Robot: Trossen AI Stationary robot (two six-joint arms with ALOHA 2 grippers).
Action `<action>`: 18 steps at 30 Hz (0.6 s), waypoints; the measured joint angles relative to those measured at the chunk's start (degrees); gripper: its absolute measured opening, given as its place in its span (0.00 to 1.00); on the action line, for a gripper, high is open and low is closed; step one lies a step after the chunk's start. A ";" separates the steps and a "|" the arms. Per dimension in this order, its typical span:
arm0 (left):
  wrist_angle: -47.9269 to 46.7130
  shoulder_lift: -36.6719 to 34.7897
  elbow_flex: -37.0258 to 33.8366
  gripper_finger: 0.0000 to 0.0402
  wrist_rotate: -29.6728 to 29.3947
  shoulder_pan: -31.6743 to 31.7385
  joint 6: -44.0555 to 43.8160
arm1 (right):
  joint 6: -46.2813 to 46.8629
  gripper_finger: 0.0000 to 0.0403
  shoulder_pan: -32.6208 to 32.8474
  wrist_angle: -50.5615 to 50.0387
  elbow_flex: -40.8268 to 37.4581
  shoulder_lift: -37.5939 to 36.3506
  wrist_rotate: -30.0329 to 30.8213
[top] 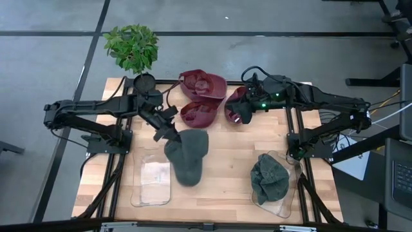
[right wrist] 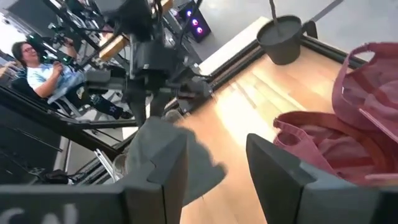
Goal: Pick & Place hat
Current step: Put the gray cap into the right transparent bin
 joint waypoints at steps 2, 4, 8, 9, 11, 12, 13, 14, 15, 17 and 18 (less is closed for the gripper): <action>-0.22 0.62 0.00 0.06 -1.23 1.10 -1.99 | 0.09 0.40 0.00 -0.02 -0.59 0.03 0.00; -1.12 1.37 0.00 0.06 -0.52 2.46 -5.35 | 0.51 0.40 0.00 -0.09 -0.75 0.60 -0.01; -1.90 2.03 0.00 0.06 1.33 3.52 -11.08 | 0.16 0.40 0.55 0.00 -0.80 2.09 -0.08; -1.57 2.03 0.00 0.06 1.73 3.51 -12.95 | -0.14 0.40 0.83 -0.05 -0.80 2.48 -0.05; -0.76 2.03 0.00 0.06 1.75 3.44 -17.22 | -1.71 0.40 1.62 0.01 -0.80 3.43 -0.13; -0.39 2.03 0.00 0.06 1.56 3.44 -19.89 | -2.81 0.40 2.04 -0.01 -0.80 3.91 -0.15; 0.35 2.03 0.00 0.06 1.46 3.48 -22.86 | -4.00 0.40 2.49 0.10 -0.80 4.46 -0.09; 1.36 2.03 0.00 0.06 1.52 3.51 -25.75 | -5.13 0.40 2.95 0.24 -0.80 5.01 -0.06; 2.60 2.03 0.00 0.06 1.52 3.53 -28.10 | -6.41 0.40 3.42 0.41 -0.82 5.45 -0.06; 5.56 2.03 0.00 0.06 1.29 3.87 -31.24 | -8.89 0.40 4.38 1.59 -0.86 6.29 -0.03; 7.20 2.03 0.00 0.06 0.43 4.04 -32.49 | -10.19 0.40 4.89 2.52 -0.86 6.68 0.00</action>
